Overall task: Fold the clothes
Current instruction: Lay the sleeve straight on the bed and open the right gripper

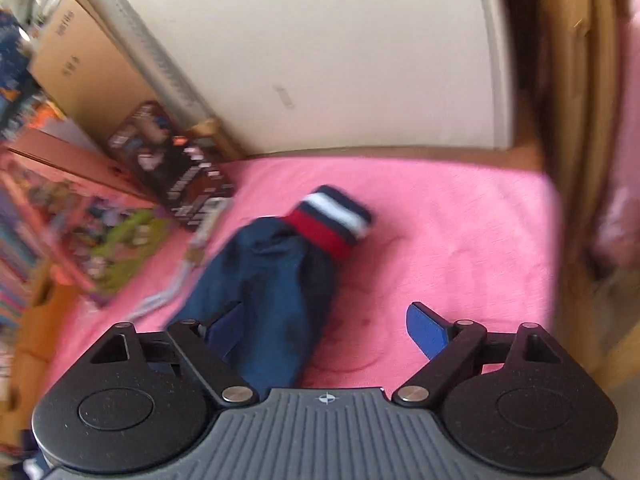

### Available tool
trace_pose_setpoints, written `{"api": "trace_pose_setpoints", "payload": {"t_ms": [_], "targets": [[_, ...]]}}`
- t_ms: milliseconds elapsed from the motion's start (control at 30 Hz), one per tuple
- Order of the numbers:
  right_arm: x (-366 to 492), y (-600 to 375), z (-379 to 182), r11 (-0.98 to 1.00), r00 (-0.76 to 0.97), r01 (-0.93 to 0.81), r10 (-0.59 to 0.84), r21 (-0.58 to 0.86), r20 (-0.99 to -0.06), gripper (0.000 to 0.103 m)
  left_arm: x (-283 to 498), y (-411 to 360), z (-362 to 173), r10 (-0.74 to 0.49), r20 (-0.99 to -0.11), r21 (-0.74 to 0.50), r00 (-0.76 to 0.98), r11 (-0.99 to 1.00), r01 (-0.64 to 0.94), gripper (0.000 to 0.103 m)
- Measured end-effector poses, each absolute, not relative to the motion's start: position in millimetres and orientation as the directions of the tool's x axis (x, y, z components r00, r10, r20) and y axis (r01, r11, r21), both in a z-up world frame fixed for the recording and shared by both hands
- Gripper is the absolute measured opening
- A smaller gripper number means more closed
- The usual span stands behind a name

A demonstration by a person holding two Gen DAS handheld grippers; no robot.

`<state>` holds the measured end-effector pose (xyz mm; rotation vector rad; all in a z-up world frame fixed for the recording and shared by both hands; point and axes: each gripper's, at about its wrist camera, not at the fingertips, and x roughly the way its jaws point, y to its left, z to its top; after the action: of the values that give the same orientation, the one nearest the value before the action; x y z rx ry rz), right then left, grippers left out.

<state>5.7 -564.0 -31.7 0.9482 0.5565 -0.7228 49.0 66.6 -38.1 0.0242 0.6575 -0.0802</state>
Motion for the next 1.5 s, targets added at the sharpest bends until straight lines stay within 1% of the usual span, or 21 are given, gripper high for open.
{"api": "trace_pose_setpoints", "payload": {"t_ms": [67,167,200,267,367,433,567,633,700,767,867,900,967,1000,1033,1067,1100,1200,1333,1433,1500], "targets": [[19,-561,-30,0.452,0.7,0.694,-0.24,0.561,-0.672,0.071,49,67,-38,-0.067,-0.612,-0.003,0.788,0.997,0.082,0.103],[55,-558,-16,0.524,0.67,0.697,-0.23,0.49,-0.706,0.023,49,67,-38,-0.068,-0.612,-0.003,0.788,0.996,0.084,0.103],[64,-556,-2,0.567,0.701,0.659,-0.225,0.494,-0.677,0.012,49,67,-38,-0.069,-0.612,-0.004,0.788,0.996,0.084,0.103],[71,-547,37,0.659,0.793,0.553,-0.226,0.511,-0.566,0.009,49,67,-39,-0.07,-0.611,-0.005,0.788,0.996,0.084,0.103],[18,-518,118,0.837,0.96,0.273,-0.269,0.474,-0.078,0.008,49,66,-39,-0.068,-0.612,-0.004,0.788,0.996,0.084,0.103],[-5,-518,138,0.847,0.949,0.276,-0.316,0.455,0.014,0.008,49,66,-39,-0.067,-0.612,-0.003,0.788,0.997,0.083,0.103],[8,-552,93,0.76,0.874,0.48,-0.371,0.439,-0.312,0.017,49,65,-39,-0.066,-0.612,-0.002,0.788,0.997,0.082,0.103],[17,-569,49,0.68,0.806,0.56,-0.317,0.472,-0.5,0.033,49,65,-39,-0.066,-0.612,-0.001,0.788,0.997,0.083,0.103],[20,-572,13,0.61,0.775,0.592,-0.254,0.527,-0.578,0.052,49,65,-39,-0.065,-0.612,-0.001,0.788,0.997,0.082,0.103],[25,-565,-7,0.597,0.745,0.624,-0.261,0.504,-0.614,0.056,49,65,-39,-0.063,-0.612,0.001,0.788,0.997,0.081,0.103],[36,-552,-24,0.569,0.661,0.713,-0.347,0.411,-0.665,0.082,49,64,-39,-0.06,-0.612,0.003,0.789,0.997,0.079,0.103],[41,-551,-27,0.555,0.646,0.726,-0.349,0.406,-0.679,0.084,49,64,-39,-0.06,-0.612,0.003,0.789,0.997,0.078,0.103],[52,-553,-34,0.532,0.639,0.733,-0.327,0.424,-0.696,0.084,49,64,-39,-0.057,-0.611,0.004,0.789,0.997,0.075,0.103],[58,-554,-39,0.522,0.648,0.726,-0.304,0.447,-0.698,0.074,49,64,-39,-0.055,-0.611,0.006,0.79,0.997,0.074,0.103],[64,-558,-42,0.512,0.656,0.719,-0.277,0.47,-0.702,0.062,49,64,-39,-0.053,-0.61,0.007,0.79,0.997,0.073,0.103],[70,-561,-45,0.501,0.664,0.712,-0.25,0.493,-0.705,0.027,49,64,-40,-0.052,-0.61,0.008,0.791,0.997,0.071,0.103],[76,-561,-35,0.529,0.675,0.699,-0.264,0.481,-0.689,0.011,49,64,-40,-0.051,-0.61,0.008,0.791,0.997,0.071,0.103],[85,-551,8,0.645,0.736,0.636,-0.343,0.423,-0.583,0.008,49,64,-40,-0.049,-0.609,0.009,0.792,0.998,0.069,0.103],[14,-517,74,0.864,0.943,0.302,-0.333,0.404,0.008,0.007,49,64,-41,-0.048,-0.609,0.01,0.792,0.998,0.068,0.103],[13,-523,63,0.842,0.915,0.396,-0.394,0.367,-0.085,0.01,49,63,-41,-0.045,-0.608,0.012,0.792,0.998,0.066,0.103],[38,-546,32,0.78,0.82,0.556,-0.461,0.287,-0.338,0.013,48,63,-41,-0.045,-0.608,0.012,0.793,0.998,0.066,0.103]]}}
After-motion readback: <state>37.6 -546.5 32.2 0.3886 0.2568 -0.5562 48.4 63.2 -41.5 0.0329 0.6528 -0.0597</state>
